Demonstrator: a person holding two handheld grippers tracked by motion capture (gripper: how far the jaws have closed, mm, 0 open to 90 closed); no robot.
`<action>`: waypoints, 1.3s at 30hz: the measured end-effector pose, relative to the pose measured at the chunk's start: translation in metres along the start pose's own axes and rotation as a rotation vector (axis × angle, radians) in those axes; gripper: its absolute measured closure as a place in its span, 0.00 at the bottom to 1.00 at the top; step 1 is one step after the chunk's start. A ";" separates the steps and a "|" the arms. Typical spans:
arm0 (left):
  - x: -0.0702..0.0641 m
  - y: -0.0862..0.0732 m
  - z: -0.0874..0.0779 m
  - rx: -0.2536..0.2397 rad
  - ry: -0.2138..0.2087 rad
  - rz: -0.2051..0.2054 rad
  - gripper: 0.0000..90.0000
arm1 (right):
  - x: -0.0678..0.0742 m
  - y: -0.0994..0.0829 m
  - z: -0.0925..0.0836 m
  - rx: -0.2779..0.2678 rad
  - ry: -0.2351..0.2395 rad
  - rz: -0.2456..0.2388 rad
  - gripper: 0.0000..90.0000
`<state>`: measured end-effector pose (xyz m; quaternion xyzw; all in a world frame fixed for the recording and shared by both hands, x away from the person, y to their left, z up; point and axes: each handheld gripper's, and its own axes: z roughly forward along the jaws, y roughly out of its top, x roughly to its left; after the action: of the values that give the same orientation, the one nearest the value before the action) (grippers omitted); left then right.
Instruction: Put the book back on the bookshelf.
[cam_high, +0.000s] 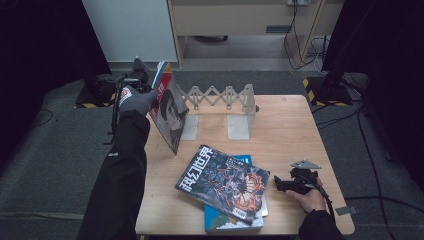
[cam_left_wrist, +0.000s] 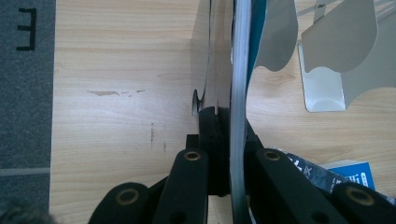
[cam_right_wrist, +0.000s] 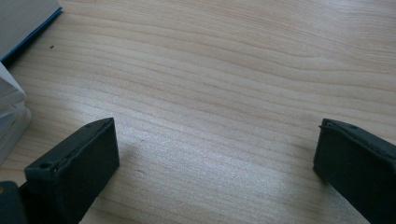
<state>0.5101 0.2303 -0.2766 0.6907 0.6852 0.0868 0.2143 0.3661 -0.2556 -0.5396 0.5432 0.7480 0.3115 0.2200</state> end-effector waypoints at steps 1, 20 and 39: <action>0.000 0.000 0.000 0.000 0.000 0.000 0.96 | 0.000 0.000 0.000 0.002 0.001 -0.007 0.00; 0.009 0.014 0.009 0.030 0.013 -0.098 0.96 | 0.000 0.000 0.000 -0.002 -0.001 -0.004 0.00; 0.018 0.010 0.013 -0.001 -0.146 -0.059 0.89 | 0.000 0.000 0.000 -0.001 0.001 -0.018 0.00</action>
<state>0.5258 0.2463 -0.2874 0.6747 0.6876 0.0305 0.2666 0.3659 -0.2557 -0.5397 0.5360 0.7528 0.3104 0.2226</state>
